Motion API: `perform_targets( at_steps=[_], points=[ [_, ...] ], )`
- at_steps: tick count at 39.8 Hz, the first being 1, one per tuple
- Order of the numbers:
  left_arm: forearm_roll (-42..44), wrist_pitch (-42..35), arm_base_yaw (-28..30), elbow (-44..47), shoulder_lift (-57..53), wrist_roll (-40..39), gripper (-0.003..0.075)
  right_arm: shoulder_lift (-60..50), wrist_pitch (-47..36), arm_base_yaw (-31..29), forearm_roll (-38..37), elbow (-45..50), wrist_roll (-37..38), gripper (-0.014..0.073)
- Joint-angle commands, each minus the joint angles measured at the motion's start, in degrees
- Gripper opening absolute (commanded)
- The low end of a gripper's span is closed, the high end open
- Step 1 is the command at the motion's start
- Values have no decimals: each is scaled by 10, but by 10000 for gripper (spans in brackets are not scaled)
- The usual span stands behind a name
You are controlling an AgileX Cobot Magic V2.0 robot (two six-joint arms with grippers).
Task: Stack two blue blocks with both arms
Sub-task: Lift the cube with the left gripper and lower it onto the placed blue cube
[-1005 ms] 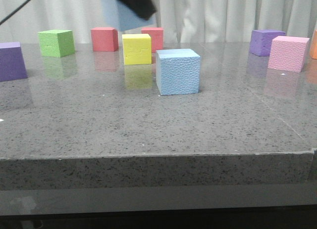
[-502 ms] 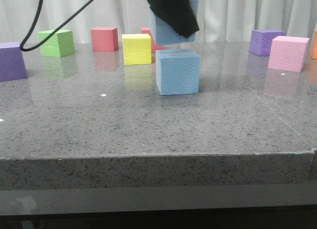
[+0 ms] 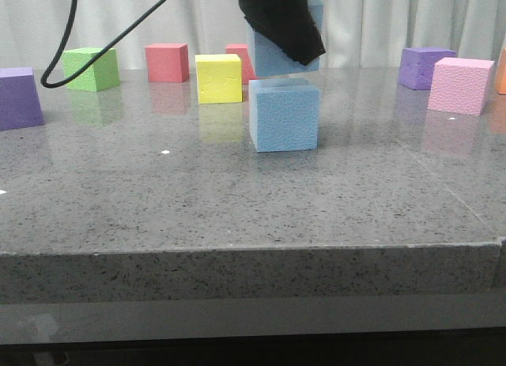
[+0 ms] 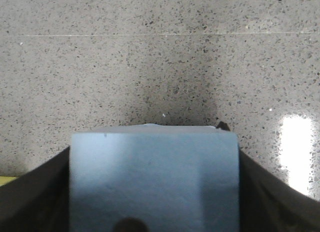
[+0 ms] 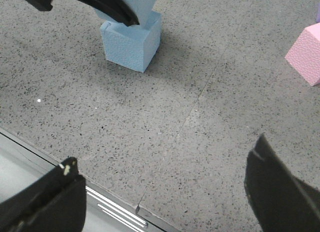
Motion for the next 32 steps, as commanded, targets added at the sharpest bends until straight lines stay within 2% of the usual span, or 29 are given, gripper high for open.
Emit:
perform_targets(
  at_steps=[1, 9, 17, 32],
  points=[
    [-16, -25, -3, -19, -24, 3, 430, -2, -35, -4, 2, -14, -5, 647],
    [-16, -27, -3, -19, -17, 11, 437, -2, -35, -4, 2, -14, -5, 647],
    [-3, -26, -3, -19, -14, 6, 555, -2, -35, -4, 2, -14, -5, 647],
    [-11, -22, -3, -19, -40, -15, 555, -2, -35, -4, 2, -14, -5, 647]
  ],
)
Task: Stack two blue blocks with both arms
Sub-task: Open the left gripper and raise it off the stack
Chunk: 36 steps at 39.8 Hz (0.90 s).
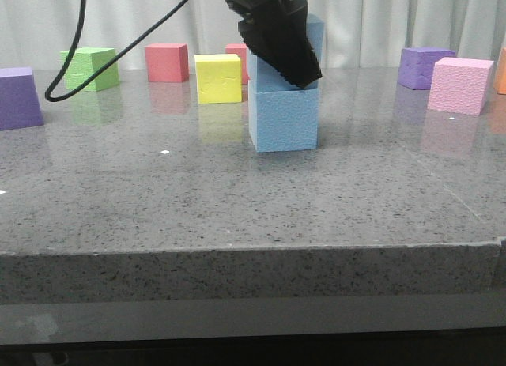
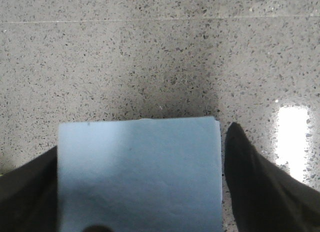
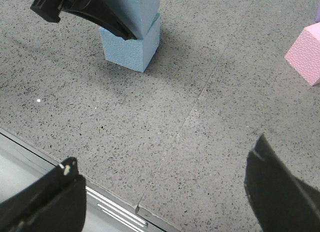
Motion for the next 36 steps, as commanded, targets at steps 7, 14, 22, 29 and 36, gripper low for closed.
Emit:
perform_targets(
  at_steps=[7, 14, 22, 29, 36],
  points=[
    [-18, -27, -3, -19, -88, -28, 555, -2, -35, -4, 2, -14, -5, 647],
    [-15, -8, -3, -19, -124, -103, 555, -2, -35, -4, 2, -14, -5, 647],
    [-1, -1, -3, -19, -170, -315, 552, -2, -35, -4, 2, -14, -5, 647],
    [-1, 3, -3, 10, -220, -399, 545, -2, -35, -4, 2, -14, -5, 647],
    [7, -14, -3, 116, -295, -421, 545, -2, -35, -4, 2, -14, -5, 647]
  ],
)
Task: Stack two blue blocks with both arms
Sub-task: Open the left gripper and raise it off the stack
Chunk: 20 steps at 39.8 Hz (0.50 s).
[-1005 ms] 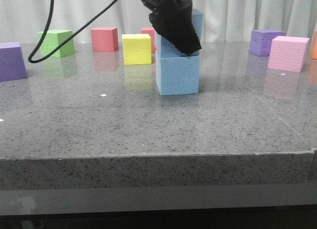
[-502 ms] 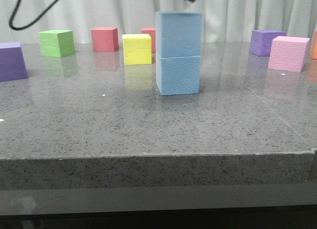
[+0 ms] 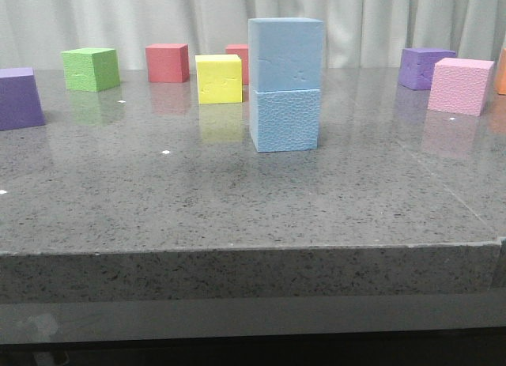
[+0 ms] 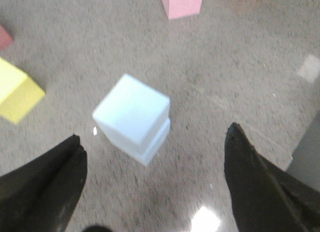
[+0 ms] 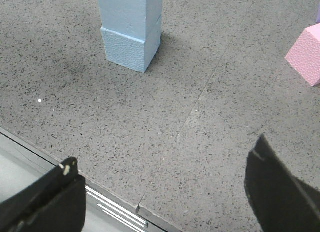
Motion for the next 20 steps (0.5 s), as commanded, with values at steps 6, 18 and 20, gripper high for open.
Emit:
perform_targets(
  at_steps=[6, 18, 20],
  points=[
    [5, -86, -3, 151, -143, -34, 545, -2, -35, -4, 2, -14, -5, 647],
    [20, -139, -3, 365, -303, -79, 545, -2, -35, -4, 2, -14, -5, 647],
    [22, -153, -3, 395, -329, -90, 545, -2, -35, -4, 2, -14, -5, 647]
  ],
)
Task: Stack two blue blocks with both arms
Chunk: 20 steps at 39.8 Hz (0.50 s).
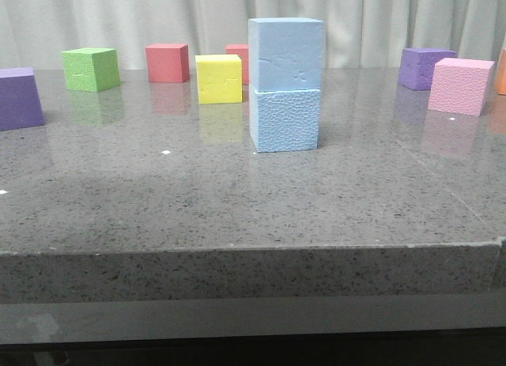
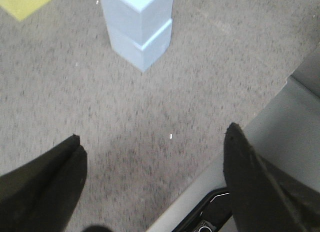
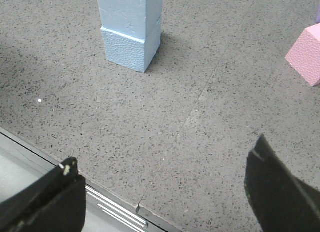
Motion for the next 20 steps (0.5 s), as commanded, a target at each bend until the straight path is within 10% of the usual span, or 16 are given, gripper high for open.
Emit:
perform_targets(
  at_steps=[1, 20],
  points=[
    [0, -67, -3, 42, -62, -27, 545, -2, -35, -4, 2, -14, -5, 647],
    [5, -119, -3, 172, -177, -23, 501, 5, -41, -4, 1, -14, -5, 645]
  ],
)
